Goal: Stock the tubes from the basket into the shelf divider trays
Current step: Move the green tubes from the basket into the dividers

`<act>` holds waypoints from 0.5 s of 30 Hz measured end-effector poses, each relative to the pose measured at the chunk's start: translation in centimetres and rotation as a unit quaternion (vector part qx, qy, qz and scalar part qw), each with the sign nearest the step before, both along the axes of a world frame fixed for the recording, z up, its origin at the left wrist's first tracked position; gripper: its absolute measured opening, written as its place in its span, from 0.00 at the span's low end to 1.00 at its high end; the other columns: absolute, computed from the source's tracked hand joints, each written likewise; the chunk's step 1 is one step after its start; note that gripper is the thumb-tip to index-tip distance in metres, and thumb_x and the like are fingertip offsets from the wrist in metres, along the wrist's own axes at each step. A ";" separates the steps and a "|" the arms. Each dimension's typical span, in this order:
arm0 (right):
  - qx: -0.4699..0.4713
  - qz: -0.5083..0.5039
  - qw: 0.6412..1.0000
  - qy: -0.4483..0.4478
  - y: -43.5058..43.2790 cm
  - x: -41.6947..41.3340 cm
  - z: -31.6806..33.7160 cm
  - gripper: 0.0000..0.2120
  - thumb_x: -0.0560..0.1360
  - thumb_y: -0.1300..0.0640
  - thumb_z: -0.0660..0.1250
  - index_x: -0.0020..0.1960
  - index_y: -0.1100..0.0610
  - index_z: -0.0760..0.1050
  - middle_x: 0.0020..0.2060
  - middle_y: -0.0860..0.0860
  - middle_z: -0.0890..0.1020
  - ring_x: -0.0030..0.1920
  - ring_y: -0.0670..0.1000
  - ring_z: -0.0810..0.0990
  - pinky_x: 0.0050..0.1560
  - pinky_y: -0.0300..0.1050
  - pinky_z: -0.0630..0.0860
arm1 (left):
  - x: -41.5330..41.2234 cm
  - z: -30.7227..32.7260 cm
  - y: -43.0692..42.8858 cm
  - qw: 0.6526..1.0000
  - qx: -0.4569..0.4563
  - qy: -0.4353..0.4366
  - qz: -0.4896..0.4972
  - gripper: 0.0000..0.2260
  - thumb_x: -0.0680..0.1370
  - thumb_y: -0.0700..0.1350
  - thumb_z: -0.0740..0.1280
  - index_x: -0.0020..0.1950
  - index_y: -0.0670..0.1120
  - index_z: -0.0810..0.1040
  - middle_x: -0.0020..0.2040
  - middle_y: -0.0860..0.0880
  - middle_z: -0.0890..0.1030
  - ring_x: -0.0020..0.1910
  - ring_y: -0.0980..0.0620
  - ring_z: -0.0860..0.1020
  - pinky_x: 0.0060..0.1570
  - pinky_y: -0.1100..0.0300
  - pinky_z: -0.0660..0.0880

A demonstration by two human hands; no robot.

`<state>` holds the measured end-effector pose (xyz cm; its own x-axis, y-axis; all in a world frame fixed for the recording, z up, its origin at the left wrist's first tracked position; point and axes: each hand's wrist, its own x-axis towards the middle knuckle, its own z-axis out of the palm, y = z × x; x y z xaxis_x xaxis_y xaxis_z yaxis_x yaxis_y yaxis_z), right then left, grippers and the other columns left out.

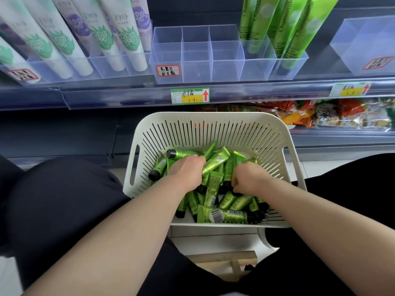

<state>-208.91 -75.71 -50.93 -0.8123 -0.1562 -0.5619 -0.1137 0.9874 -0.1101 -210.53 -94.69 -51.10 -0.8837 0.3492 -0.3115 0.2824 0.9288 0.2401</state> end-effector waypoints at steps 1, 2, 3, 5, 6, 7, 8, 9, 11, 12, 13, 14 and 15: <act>-0.016 -0.021 1.000 0.013 0.2 -0.2 0.0 0.07 0.73 0.55 0.70 0.50 0.52 0.82 0.47 0.50 0.83 0.48 0.51 0.81 0.51 0.47 0.80 | 0.0 0.0 0.0 1.000 0.002 0.001 -0.001 0.15 0.78 0.37 0.65 0.64 0.46 0.74 0.57 0.49 0.77 0.49 0.51 0.77 0.38 0.60 0.73; -0.024 -0.042 0.998 0.035 0.4 -0.4 -0.1 0.08 0.74 0.57 0.68 0.52 0.51 0.82 0.47 0.49 0.83 0.47 0.51 0.81 0.51 0.47 0.80 | 0.0 0.1 0.1 1.000 0.001 0.001 -0.003 0.14 0.78 0.37 0.64 0.64 0.46 0.74 0.57 0.49 0.77 0.49 0.51 0.77 0.38 0.60 0.72; -0.020 -0.056 0.997 0.057 0.6 -0.5 -0.1 0.09 0.75 0.59 0.67 0.54 0.50 0.80 0.48 0.50 0.83 0.47 0.52 0.81 0.50 0.48 0.80 | 0.0 0.1 0.2 1.000 -0.001 0.001 -0.005 0.14 0.78 0.37 0.64 0.64 0.46 0.74 0.56 0.49 0.77 0.48 0.51 0.77 0.37 0.60 0.72; 0.002 -0.068 0.995 0.068 0.8 -0.6 -0.4 0.12 0.77 0.59 0.64 0.60 0.52 0.75 0.48 0.52 0.82 0.47 0.54 0.81 0.48 0.49 0.80 | 0.3 0.0 0.4 1.000 -0.005 -0.006 -0.013 0.15 0.78 0.37 0.64 0.64 0.46 0.74 0.55 0.48 0.76 0.47 0.50 0.77 0.39 0.58 0.74; 0.002 -0.076 0.996 0.056 0.8 -0.5 -0.5 0.13 0.78 0.57 0.63 0.62 0.54 0.72 0.47 0.53 0.81 0.47 0.54 0.80 0.47 0.49 0.80 | 0.4 -0.2 0.5 1.000 -0.006 -0.010 -0.020 0.15 0.78 0.36 0.64 0.65 0.46 0.74 0.55 0.48 0.76 0.48 0.49 0.77 0.41 0.56 0.76; -0.003 -0.084 0.996 0.040 0.7 -0.5 -0.7 0.15 0.78 0.56 0.63 0.64 0.55 0.70 0.47 0.54 0.80 0.46 0.55 0.80 0.46 0.48 0.79 | 0.5 -0.4 0.7 0.999 -0.009 -0.014 -0.029 0.16 0.78 0.35 0.64 0.65 0.46 0.73 0.56 0.47 0.76 0.49 0.49 0.76 0.44 0.54 0.78; -0.009 -0.088 0.996 0.025 0.4 -0.4 -0.7 0.16 0.78 0.54 0.63 0.65 0.56 0.69 0.47 0.55 0.79 0.45 0.55 0.79 0.44 0.47 0.78 | 0.6 -0.6 0.8 0.999 -0.015 -0.017 -0.037 0.17 0.78 0.34 0.63 0.66 0.45 0.73 0.57 0.47 0.76 0.52 0.48 0.76 0.48 0.52 0.78; -0.012 -0.091 0.996 0.013 0.2 -0.3 -0.7 0.17 0.78 0.53 0.64 0.65 0.57 0.69 0.48 0.55 0.79 0.46 0.55 0.78 0.44 0.46 0.76 | 0.6 -0.8 0.9 0.999 -0.022 -0.017 -0.042 0.18 0.77 0.34 0.63 0.66 0.45 0.73 0.59 0.46 0.76 0.55 0.47 0.75 0.52 0.51 0.77; -0.002 -0.076 0.997 -0.003 -0.3 -0.2 -0.6 0.18 0.77 0.51 0.67 0.63 0.58 0.72 0.52 0.56 0.80 0.51 0.55 0.79 0.47 0.46 0.76 | 0.8 -1.1 1.0 0.998 -0.040 -0.010 -0.046 0.18 0.77 0.34 0.62 0.67 0.45 0.72 0.60 0.45 0.76 0.59 0.46 0.72 0.56 0.49 0.76; 0.011 -0.059 0.998 -0.011 -0.4 0.0 -0.6 0.17 0.76 0.51 0.67 0.62 0.59 0.74 0.53 0.55 0.80 0.53 0.55 0.79 0.49 0.46 0.76 | 0.9 -1.3 1.1 0.998 -0.050 -0.008 -0.047 0.19 0.77 0.33 0.62 0.67 0.45 0.72 0.60 0.45 0.76 0.60 0.46 0.71 0.56 0.49 0.75; 0.022 -0.044 0.999 -0.020 -0.5 0.2 -0.5 0.16 0.76 0.53 0.67 0.61 0.58 0.75 0.53 0.55 0.80 0.53 0.55 0.79 0.50 0.46 0.77 | 1.0 -1.3 1.2 0.997 -0.059 -0.007 -0.049 0.19 0.76 0.33 0.61 0.67 0.44 0.72 0.60 0.45 0.76 0.59 0.46 0.71 0.56 0.49 0.75; 0.028 -0.033 0.999 -0.028 -0.5 0.3 -0.5 0.14 0.76 0.54 0.67 0.59 0.58 0.77 0.52 0.55 0.81 0.53 0.55 0.80 0.50 0.45 0.78 | 1.0 -1.3 1.3 0.997 -0.064 -0.007 -0.050 0.20 0.75 0.32 0.61 0.66 0.44 0.72 0.60 0.45 0.76 0.59 0.46 0.71 0.56 0.50 0.75; 0.031 -0.028 0.998 -0.036 -0.5 0.4 -0.5 0.12 0.76 0.56 0.67 0.58 0.58 0.78 0.51 0.54 0.81 0.52 0.54 0.80 0.49 0.44 0.78 | 1.0 -1.3 1.3 0.996 -0.068 -0.006 -0.052 0.21 0.75 0.32 0.61 0.66 0.44 0.72 0.59 0.46 0.76 0.59 0.46 0.71 0.56 0.50 0.75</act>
<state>-208.52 -76.23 -51.39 -0.7758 -0.0749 -0.6265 -0.0516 0.9971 -0.0553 -209.58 -93.35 -52.43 -0.8411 0.3920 -0.3728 0.3762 0.9190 0.1176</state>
